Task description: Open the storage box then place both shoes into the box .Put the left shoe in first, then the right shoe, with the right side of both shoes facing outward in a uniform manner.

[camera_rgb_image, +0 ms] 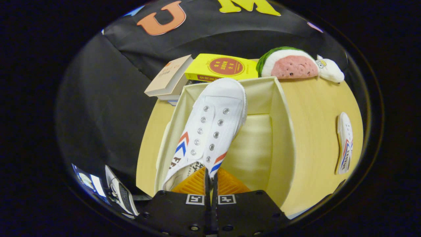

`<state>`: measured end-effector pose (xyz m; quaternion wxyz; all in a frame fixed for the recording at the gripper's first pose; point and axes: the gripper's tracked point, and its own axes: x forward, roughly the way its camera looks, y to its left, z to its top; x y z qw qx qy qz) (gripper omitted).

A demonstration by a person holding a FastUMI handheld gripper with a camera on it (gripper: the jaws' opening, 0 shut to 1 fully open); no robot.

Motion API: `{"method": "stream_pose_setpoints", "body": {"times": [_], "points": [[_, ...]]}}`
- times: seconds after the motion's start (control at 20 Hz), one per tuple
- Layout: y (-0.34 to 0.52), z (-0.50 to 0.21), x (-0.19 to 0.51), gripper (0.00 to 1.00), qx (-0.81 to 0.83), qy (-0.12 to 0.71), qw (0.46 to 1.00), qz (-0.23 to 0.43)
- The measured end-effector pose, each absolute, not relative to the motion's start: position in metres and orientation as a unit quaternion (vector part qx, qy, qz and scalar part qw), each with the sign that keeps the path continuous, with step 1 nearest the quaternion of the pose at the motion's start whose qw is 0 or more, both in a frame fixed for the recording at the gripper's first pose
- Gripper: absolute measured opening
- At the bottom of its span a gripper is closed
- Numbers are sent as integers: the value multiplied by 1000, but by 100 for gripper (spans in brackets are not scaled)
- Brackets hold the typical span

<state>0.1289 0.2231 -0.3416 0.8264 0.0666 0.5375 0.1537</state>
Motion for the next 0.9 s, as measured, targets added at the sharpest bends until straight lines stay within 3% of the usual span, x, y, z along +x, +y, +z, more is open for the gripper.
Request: {"method": "stream_pose_setpoints", "body": {"times": [0.4,0.75,0.85,0.9], "points": [[237,-373,129,0,-48,534,828,165],[236,-396,133,1,-25,596,793,126],[241,-396,128,4,-3,616,776,135],[244,-393,123,20,7,624,768,146]]}}
